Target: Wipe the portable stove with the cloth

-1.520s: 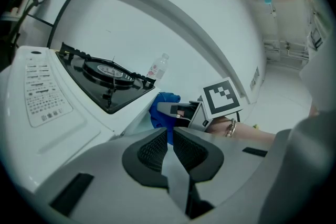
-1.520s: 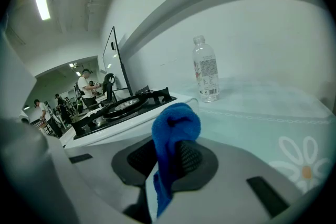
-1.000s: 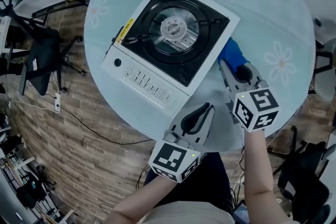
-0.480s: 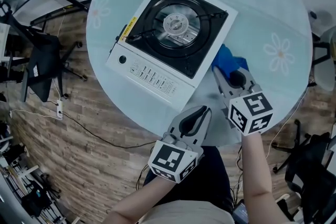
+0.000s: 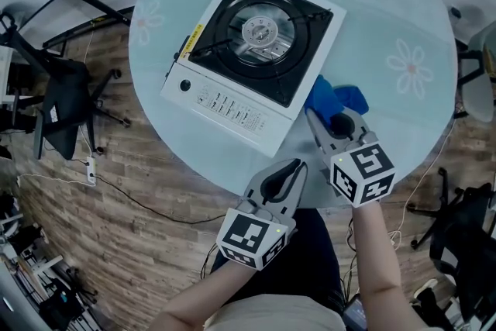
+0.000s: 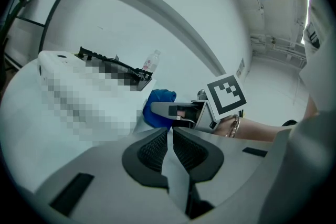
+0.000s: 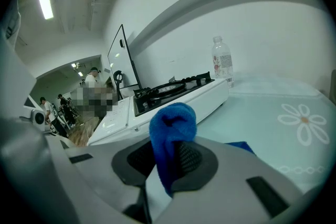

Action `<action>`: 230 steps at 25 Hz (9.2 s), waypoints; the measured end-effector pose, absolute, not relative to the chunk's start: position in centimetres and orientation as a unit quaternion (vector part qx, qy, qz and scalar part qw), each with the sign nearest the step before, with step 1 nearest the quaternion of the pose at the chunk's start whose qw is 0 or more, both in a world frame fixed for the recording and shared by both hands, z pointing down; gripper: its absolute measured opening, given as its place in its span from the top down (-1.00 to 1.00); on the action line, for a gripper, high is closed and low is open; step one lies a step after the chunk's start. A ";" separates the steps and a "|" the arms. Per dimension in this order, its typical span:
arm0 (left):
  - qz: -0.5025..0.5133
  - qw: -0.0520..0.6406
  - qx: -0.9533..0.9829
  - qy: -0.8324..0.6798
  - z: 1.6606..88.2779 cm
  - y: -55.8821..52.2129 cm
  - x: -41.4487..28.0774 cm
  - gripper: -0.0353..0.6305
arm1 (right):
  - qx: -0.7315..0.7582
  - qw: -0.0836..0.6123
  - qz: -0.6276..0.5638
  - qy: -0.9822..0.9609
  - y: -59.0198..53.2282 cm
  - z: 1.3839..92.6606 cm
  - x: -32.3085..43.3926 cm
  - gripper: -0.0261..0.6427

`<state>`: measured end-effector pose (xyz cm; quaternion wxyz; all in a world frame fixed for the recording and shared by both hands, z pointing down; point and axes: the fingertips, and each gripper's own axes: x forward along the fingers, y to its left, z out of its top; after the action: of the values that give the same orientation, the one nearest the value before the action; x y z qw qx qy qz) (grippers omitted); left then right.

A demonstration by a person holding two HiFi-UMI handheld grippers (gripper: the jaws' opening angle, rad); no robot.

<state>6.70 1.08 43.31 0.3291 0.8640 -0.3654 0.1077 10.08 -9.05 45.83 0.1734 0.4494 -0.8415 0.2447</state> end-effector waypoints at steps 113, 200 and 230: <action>0.016 0.333 0.832 -0.443 40.3 -9.8 12.8 0.75 | 0.408 0.291 0.085 -0.861 -23.7 41.2 19.1 0.71; 0.017 0.332 0.865 -0.376 38.2 0.5 1.5 0.75 | 0.315 0.496 0.019 -0.809 -5.8 43.2 6.3 0.72; 0.012 0.334 0.852 -0.403 38.8 1.6 -3.3 0.75 | 0.420 0.399 0.137 -0.804 0.8 43.5 3.0 0.72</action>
<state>-3.28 1.55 38.80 0.3336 0.8521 -0.4031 0.0118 3.01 0.83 43.49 0.3990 0.4201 -0.8035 0.1366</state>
